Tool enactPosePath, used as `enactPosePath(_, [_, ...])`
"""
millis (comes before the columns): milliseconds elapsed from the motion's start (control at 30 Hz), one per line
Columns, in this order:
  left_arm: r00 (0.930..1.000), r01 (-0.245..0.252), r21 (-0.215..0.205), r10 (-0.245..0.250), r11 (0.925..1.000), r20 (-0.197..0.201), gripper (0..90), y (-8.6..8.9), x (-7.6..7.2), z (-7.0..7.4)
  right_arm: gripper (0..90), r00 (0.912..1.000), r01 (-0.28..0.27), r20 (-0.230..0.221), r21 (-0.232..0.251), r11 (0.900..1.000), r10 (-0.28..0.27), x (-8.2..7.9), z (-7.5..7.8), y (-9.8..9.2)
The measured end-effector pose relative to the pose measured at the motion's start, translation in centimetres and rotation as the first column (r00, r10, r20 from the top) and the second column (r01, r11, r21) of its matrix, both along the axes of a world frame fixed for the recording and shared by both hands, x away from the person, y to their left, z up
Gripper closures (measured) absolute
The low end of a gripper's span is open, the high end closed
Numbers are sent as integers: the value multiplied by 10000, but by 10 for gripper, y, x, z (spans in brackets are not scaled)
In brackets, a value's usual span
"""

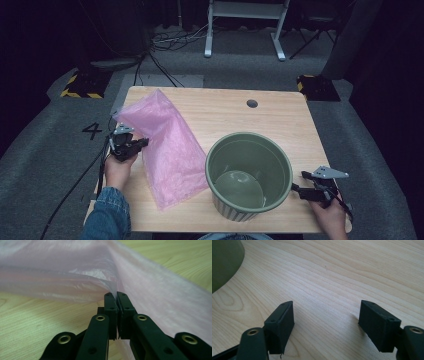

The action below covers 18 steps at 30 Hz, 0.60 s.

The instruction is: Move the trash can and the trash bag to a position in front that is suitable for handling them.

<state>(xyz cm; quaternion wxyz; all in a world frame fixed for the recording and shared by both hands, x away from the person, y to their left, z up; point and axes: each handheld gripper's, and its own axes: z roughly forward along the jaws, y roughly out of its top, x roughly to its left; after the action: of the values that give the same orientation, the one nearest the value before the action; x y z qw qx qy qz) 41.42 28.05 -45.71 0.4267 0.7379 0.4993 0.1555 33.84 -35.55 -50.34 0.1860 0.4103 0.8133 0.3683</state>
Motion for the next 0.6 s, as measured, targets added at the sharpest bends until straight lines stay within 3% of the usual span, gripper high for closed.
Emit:
enactPosePath(233, [9971,104,-115,-95,9999,762,889,1,-12,17,278,10000,-15,-17,-2,10000,15,1,0,0])
enactPosePath(367, [9915,225,-360,-177,9991,1289,890,2,-21,33,277,10000,-15,-12,-8,10000,15,1,0,0])
enactPosePath(467, [9894,292,-347,-240,9990,1430,890,2,-24,40,274,10000,-36,1,-21,10000,36,1,0,1])
enactPosePath(600, [9831,338,-631,-218,9974,1818,890,2,-29,53,273,9998,-174,13,-16,9998,174,1,0,1])
